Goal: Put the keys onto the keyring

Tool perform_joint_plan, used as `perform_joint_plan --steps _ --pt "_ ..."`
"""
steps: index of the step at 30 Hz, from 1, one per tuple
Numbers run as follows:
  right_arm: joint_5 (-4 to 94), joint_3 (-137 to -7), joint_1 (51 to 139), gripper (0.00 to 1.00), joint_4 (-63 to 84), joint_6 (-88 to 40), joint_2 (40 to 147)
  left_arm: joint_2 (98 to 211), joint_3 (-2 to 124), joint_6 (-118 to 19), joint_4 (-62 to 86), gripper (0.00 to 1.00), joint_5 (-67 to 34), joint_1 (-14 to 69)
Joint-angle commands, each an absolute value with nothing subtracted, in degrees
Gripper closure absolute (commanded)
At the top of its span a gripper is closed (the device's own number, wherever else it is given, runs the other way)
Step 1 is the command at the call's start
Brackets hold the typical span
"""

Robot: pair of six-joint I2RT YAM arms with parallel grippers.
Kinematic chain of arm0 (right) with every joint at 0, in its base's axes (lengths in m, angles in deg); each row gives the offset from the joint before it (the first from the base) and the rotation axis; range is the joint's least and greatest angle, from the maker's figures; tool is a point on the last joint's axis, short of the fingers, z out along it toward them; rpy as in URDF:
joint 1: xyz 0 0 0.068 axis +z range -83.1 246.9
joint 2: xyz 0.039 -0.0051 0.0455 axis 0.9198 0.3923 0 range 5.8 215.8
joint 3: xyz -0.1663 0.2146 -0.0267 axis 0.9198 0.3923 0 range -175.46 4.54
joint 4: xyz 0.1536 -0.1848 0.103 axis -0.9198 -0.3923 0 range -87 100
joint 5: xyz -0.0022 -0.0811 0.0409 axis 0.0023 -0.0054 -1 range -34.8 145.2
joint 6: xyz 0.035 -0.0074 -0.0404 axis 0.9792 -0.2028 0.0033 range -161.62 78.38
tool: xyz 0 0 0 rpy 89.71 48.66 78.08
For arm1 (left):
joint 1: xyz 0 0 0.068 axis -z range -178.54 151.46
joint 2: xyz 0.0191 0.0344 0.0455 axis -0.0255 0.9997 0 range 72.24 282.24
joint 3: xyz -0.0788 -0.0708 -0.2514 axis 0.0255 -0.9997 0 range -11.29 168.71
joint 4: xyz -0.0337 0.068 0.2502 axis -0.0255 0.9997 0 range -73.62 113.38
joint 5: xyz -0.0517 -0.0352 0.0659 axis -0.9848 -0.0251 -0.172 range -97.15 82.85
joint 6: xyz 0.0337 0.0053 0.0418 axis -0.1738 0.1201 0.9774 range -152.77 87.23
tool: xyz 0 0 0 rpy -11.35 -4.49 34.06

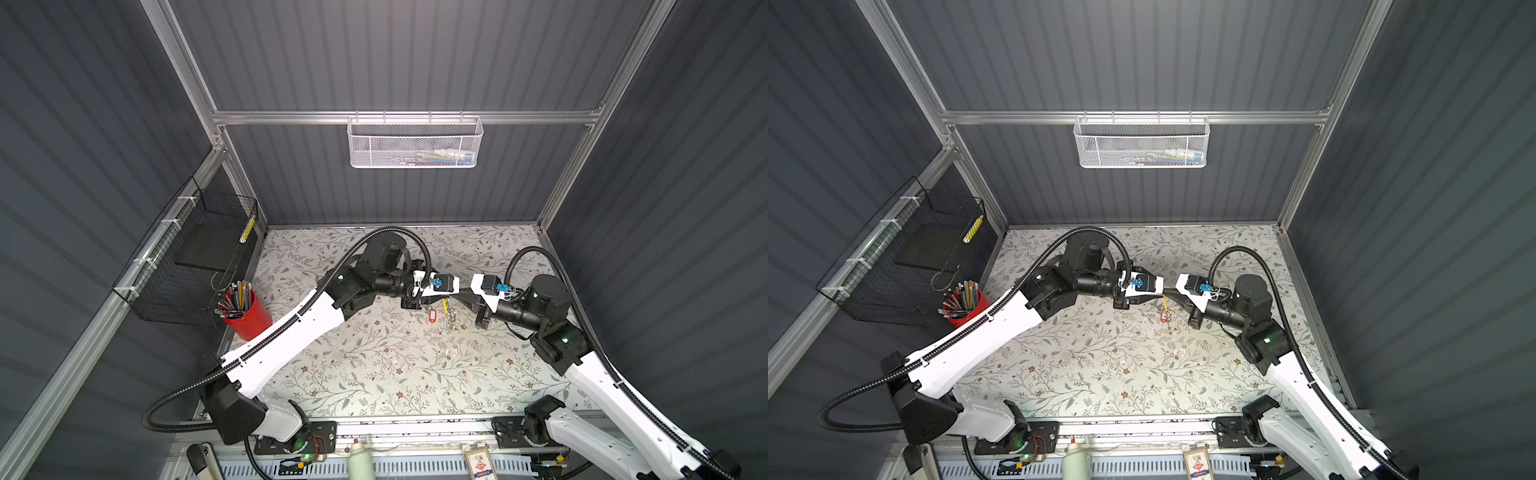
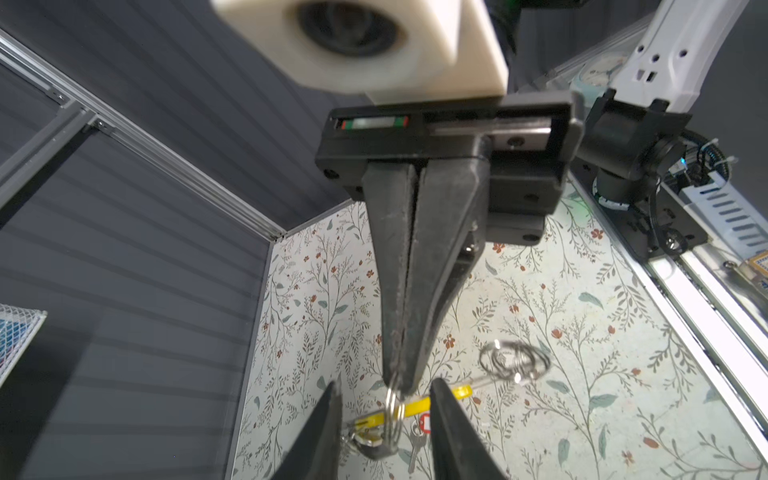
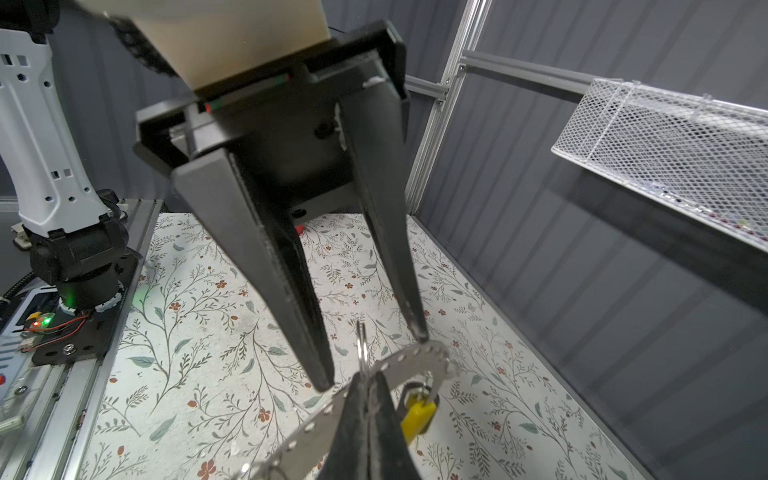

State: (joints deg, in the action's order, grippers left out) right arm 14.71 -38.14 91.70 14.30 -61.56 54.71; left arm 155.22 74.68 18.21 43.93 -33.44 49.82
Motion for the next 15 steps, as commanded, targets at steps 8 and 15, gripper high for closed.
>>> perform_joint_plan --steps 8,15 --pt "14.9 -40.8 91.5 1.0 10.8 -63.9 54.3 157.8 78.9 20.9 50.6 0.74 -29.6 50.3" --pt "14.5 -41.2 91.7 1.0 10.1 -64.7 54.5 159.6 81.3 20.1 52.1 0.81 -31.4 50.5"
